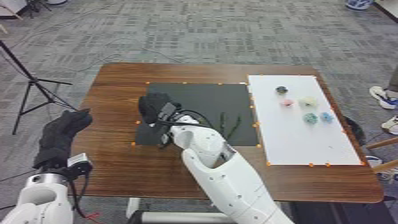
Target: Arrange flowers
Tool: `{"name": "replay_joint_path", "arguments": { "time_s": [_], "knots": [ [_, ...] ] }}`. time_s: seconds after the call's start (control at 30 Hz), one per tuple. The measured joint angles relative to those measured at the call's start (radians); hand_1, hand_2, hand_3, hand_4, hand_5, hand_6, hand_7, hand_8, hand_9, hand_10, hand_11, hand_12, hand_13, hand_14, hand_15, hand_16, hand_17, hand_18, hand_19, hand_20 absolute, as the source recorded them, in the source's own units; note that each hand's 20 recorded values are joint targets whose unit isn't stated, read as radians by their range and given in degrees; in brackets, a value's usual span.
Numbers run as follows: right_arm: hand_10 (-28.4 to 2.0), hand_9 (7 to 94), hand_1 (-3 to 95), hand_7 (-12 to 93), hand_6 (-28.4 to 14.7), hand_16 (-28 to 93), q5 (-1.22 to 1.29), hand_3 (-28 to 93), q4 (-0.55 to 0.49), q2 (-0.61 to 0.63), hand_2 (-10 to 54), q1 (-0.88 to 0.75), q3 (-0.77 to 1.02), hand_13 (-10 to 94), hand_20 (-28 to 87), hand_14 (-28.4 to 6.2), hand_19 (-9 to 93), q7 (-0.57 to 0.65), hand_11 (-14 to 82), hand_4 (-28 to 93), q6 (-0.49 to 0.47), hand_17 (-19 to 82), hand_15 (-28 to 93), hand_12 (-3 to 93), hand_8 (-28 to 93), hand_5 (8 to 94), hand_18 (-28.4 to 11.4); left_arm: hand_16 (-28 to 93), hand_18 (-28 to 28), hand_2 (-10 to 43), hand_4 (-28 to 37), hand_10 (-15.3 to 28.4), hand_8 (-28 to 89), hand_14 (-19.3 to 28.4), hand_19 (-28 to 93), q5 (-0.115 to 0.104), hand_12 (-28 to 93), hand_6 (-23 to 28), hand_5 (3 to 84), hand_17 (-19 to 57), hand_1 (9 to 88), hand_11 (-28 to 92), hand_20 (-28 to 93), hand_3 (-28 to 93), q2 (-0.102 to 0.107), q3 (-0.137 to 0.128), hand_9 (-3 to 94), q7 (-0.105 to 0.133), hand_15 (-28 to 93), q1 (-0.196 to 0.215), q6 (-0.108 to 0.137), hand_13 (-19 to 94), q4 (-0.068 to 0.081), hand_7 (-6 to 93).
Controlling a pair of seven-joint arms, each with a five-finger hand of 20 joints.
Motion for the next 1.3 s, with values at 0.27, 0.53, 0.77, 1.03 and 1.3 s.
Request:
{"name": "replay_joint_path", "arguments": {
  "time_s": [0.27,0.53,0.77,1.03,1.3],
  "knots": [
    [-7.6,86.1,60.0,32,0.9,34,0.000,61,0.002,-0.002,-9.5,-0.013,0.004,92,65,-0.5,93,-0.002,5.9,-18,-0.025,62,63,35.8,11,71.9,-15.6,-1,8.5,19.7,-28.3,13.9,-7,16.7,6,0.000,13,3.4,50.4,4.9,20.6,22,13,67,-0.003,0.000,49.3,-0.001,21,-0.004,-0.002,37,-0.001,17.3],
    [-8.1,82.2,58.0,31,-0.1,34,0.002,60,0.000,0.003,-9.5,-0.015,-0.005,91,65,-0.5,93,0.003,4.5,-17,-0.032,62,64,33.1,10,68.2,-15.7,-1,8.6,18.7,-28.3,13.9,-7,16.8,6,0.000,13,3.6,50.5,4.8,20.8,22,13,67,-0.004,0.005,49.3,-0.002,21,-0.008,-0.003,38,-0.004,17.3],
    [-8.5,78.2,56.4,30,-0.3,33,0.012,59,-0.002,0.010,-9.5,-0.012,-0.013,91,65,-0.3,93,0.011,7.2,-16,-0.037,62,63,28.4,10,66.4,-15.5,-1,8.7,17.8,-28.3,13.9,-7,16.9,7,0.001,13,3.7,50.5,4.7,20.9,22,13,67,-0.005,0.012,49.2,-0.004,21,-0.018,-0.003,37,-0.004,17.2],
    [-10.7,70.6,50.9,27,-0.3,33,0.018,61,-0.016,0.019,-9.5,-0.012,-0.018,91,64,-0.3,93,0.013,13.6,-15,-0.060,62,63,16.3,8,62.2,-15.7,-1,8.7,17.2,-28.3,13.9,-7,17.0,7,0.001,13,3.6,50.4,4.7,20.8,22,13,68,-0.008,0.010,49.2,-0.004,21,-0.017,-0.004,38,-0.008,17.2],
    [-10.9,68.7,47.2,25,-0.3,32,0.015,65,-0.021,0.020,-9.5,-0.013,-0.010,91,63,-0.6,93,0.008,12.9,-16,-0.102,61,63,14.9,4,60.6,-15.8,-1,8.8,17.1,-28.3,13.9,-7,17.0,7,0.001,13,3.6,50.4,4.6,20.7,22,13,68,-0.009,0.008,49.3,-0.007,22,-0.017,-0.005,38,-0.011,17.2]
  ]
}}
